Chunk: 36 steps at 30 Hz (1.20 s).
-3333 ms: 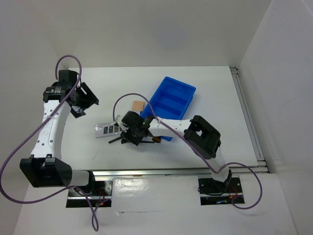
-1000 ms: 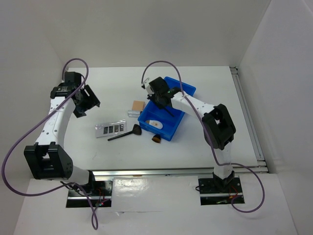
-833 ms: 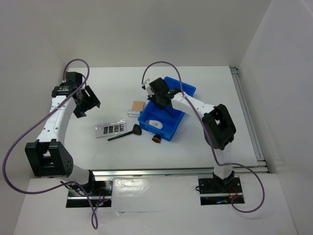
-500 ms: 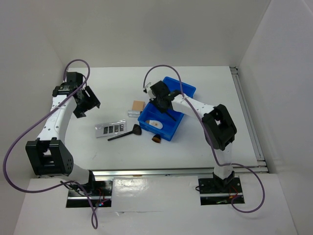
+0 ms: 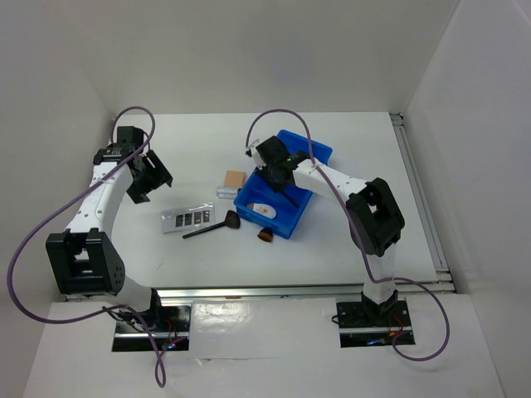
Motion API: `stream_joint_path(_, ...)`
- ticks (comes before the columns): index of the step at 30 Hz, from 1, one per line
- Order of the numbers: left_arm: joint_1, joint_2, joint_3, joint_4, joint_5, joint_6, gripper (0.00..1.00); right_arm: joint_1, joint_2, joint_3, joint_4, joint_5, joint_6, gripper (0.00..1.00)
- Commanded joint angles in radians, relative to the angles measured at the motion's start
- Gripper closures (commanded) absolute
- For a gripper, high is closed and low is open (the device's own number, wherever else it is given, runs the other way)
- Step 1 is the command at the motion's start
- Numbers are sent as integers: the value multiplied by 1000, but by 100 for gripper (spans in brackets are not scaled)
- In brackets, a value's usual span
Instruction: Organize the makeup
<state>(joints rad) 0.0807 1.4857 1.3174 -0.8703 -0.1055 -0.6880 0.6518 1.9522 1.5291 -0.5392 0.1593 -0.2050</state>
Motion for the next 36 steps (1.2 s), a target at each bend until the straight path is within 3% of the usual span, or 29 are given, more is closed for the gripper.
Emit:
stream_joint_path(1,-2,41,26,42,6,-24,16,-6,-41,3,-31,-23,26,99)
stream_joint_path(4,-2,71,46,42,-19,-13,16,-6,-59,-53,-31,17,16,95)
stream_joint_path(7,-2,80,71,33,-19,-4,16,-24,-85,-75,-8,28,7,71)
stream_joint_path(9,-2,81,82,33,-19,-4,16,-35,-95,-48,-8,10,19,46)
stream_joint_path(11,-2,81,82,33,-19,-4,16,-35,-95,-29,-8,0,19,39)
stream_joint_path(14,-12,61,82,33,-19,5,16,-35,-95,17,-8,-33,19,38)
stream_joint_path(19,-12,24,102,24,-19,39,16,-35,-97,88,-8,-53,47,42)
stream_joint_path(20,-12,9,112,24,-19,39,16,-35,-110,88,-8,-53,58,48)
stream_joint_path(21,-12,-1,112,14,-19,51,16,-26,-110,100,-8,-63,67,68)
stream_joint_path(23,-12,-14,121,5,-28,62,16,-9,-130,112,-18,-63,67,89)
stream_joint_path(25,-12,-42,121,-19,-28,71,16,37,-130,138,-28,-75,76,97)
stream_joint_path(28,-12,-93,100,-32,-40,71,16,132,-130,167,-74,-103,99,96)
stream_joint_path(32,-12,-155,82,-73,-86,31,16,247,-98,181,-145,-92,180,80)
stream_joint_path(34,-12,-180,71,-84,-95,22,16,285,-89,181,-182,-23,302,52)
stream_joint_path(36,-12,-200,48,-84,-95,22,16,302,-88,192,-264,58,419,37)
